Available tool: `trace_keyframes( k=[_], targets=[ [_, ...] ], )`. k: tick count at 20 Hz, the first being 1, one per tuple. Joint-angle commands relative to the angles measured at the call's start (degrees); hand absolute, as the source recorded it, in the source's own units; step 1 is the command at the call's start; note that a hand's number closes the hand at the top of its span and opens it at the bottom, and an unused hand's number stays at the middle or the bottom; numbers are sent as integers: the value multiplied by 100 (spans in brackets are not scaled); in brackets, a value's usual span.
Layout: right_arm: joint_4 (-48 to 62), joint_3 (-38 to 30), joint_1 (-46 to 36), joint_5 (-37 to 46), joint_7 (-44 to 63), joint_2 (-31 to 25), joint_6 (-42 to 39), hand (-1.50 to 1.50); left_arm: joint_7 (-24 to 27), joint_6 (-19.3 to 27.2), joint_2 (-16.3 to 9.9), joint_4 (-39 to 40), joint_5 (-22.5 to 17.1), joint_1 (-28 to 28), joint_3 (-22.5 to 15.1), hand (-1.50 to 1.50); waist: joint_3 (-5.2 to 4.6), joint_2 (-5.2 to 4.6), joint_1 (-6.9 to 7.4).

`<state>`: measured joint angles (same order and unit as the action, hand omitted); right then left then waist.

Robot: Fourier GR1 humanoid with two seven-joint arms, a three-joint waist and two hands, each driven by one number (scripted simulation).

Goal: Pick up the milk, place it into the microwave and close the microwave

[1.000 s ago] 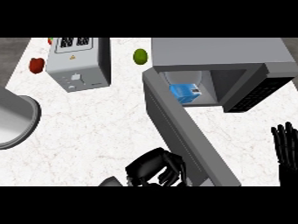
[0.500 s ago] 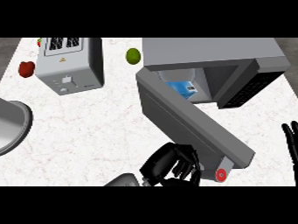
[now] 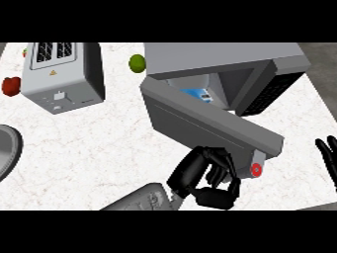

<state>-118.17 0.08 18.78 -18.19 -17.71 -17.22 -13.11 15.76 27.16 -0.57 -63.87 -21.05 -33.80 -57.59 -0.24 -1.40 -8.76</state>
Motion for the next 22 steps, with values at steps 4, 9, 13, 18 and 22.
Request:
trace_keyframes(
  k=[4, 9, 13, 18, 22],
  targets=[
    [-338, 14, -107, -359, 280, -233, -265, -150, 87, 397, 55, 415, -841, -781, 270, 150, -1, -82, -324],
    [-548, 14, -220, -643, 347, -201, -283, -150, -48, 623, 56, 798, -1278, -1258, 512, 150, 5, -136, -561],
    [-646, 17, -291, -824, 512, -286, -327, -150, 431, 614, 57, 701, -1850, -1225, 897, 150, -30, -226, -617],
    [-804, -37, -214, -1016, 684, -418, -387, -150, 643, 547, 57, 1120, -2194, -1567, 1141, 150, -19, -251, -812],
    [-836, -171, -328, -1160, 779, -512, -370, -150, 790, 456, 57, 1383, -2452, -1857, 1275, 150, -9, -273, -815]
  ],
)
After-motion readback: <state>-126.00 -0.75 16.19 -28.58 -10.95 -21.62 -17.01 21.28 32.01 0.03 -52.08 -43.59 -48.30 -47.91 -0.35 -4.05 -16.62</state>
